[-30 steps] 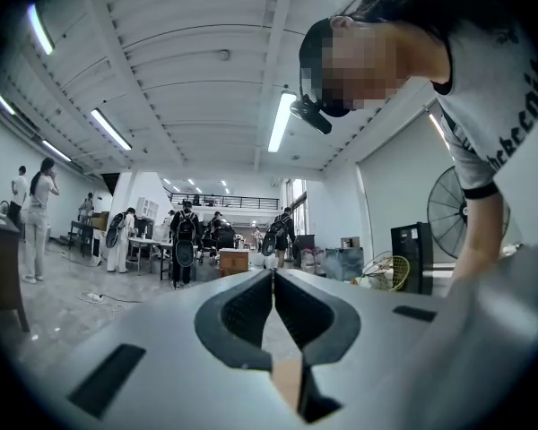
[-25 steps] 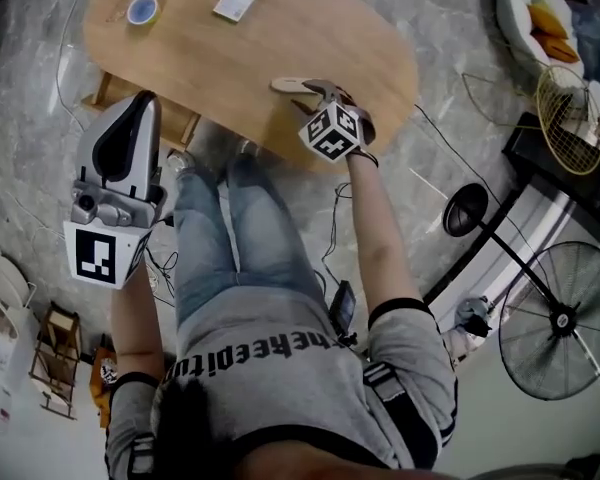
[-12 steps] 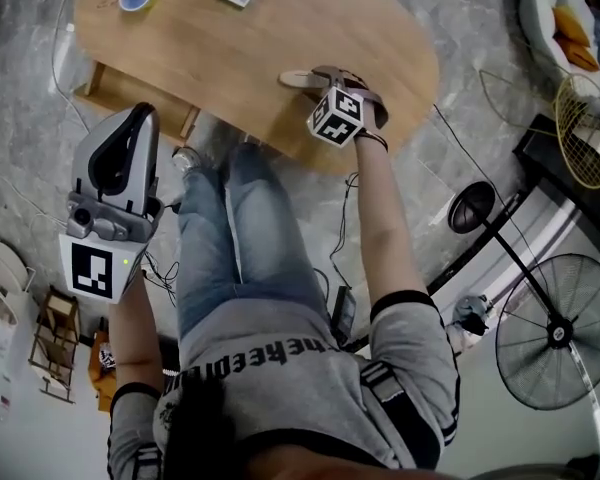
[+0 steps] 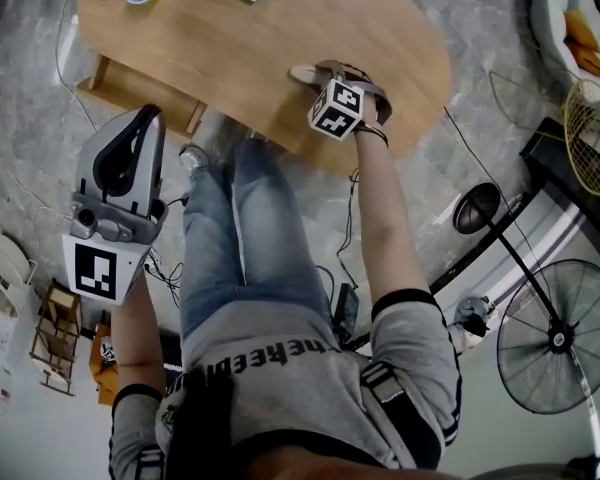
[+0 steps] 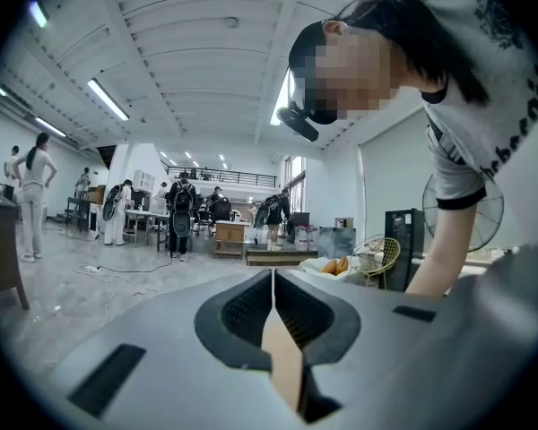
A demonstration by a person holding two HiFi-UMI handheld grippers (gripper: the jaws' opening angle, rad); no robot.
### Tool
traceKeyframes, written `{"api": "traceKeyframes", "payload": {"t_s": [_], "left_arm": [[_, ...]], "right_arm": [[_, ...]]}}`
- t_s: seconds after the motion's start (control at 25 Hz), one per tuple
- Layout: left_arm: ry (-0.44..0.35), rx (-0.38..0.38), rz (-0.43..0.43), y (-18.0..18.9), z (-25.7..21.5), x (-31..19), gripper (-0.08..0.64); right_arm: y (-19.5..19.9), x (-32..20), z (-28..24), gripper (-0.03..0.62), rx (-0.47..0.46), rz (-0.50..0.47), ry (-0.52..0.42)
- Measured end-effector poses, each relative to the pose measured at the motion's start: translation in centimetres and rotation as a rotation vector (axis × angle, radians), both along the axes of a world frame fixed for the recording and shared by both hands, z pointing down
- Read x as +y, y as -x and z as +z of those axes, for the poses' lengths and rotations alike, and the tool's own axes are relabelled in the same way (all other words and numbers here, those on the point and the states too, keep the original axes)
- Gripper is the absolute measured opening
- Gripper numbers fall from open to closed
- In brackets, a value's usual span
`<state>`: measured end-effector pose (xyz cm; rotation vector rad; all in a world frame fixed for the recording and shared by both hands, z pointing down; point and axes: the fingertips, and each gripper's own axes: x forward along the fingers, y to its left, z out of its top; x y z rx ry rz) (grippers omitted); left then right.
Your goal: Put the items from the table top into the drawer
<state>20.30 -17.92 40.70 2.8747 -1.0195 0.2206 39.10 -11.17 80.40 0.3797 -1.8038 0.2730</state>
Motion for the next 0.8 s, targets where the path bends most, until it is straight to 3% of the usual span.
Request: {"api": "traceKeyframes", "payload": {"t_s": [0.2, 0.48, 0.8], "left_arm": [[-0.014, -0.001, 0.006, 0.7, -1.0, 0.5, 0.014], [-0.030, 0.015, -0.010, 3.3, -1.8, 1.2, 0.014], [-0.034, 0.027, -0.036, 7.6, -2.1, 3.1, 0.014]], "right_arm": [[0.4, -0.3, -2.2, 0.173, -0.090, 0.193, -0.037], [3.4, -2.0, -7.2, 0.173, -0.323, 0.514, -0.148], [8.5, -2.4, -11.8, 0.173, -0.504, 0.663, -0.226]]}}
